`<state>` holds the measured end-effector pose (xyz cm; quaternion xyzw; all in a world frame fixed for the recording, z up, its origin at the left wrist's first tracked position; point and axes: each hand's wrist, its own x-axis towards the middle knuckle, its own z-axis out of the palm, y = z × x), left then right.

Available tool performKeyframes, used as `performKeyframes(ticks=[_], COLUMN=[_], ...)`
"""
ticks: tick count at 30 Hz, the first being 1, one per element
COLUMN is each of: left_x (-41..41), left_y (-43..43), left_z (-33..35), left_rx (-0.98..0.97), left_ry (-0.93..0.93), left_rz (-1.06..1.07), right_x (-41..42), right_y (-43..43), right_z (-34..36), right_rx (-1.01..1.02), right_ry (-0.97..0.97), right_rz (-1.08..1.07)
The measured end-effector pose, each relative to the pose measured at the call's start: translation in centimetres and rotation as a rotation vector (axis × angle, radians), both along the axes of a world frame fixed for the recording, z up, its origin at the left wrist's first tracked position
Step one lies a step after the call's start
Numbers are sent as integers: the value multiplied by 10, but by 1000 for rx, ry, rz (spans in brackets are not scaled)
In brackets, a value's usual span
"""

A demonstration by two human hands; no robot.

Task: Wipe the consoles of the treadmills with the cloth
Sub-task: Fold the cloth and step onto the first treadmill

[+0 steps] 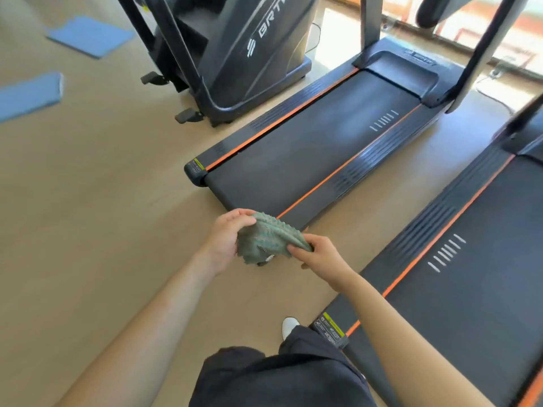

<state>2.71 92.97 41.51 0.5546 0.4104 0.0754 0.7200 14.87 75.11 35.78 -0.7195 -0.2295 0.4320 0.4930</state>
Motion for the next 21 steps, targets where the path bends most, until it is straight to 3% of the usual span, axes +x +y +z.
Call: performKeyframes(ticks=[5,10,14,21], left_x=[46,108,160,274], left_y=[94,205,293,408], left_z=[-3,-28,-43,-21], left_rx=[49,324,432,366], left_ry=[28,49,19,-83], left_rz=[48,-87,-242,-410], right_x=[56,108,141,212], right_y=[88,189,270,377], right_z=[12,13,11,44], right_rx=[25,61,45,15], right_ry=[113,68,-21,-170], right_rz=[-173,-394,-523,-683])
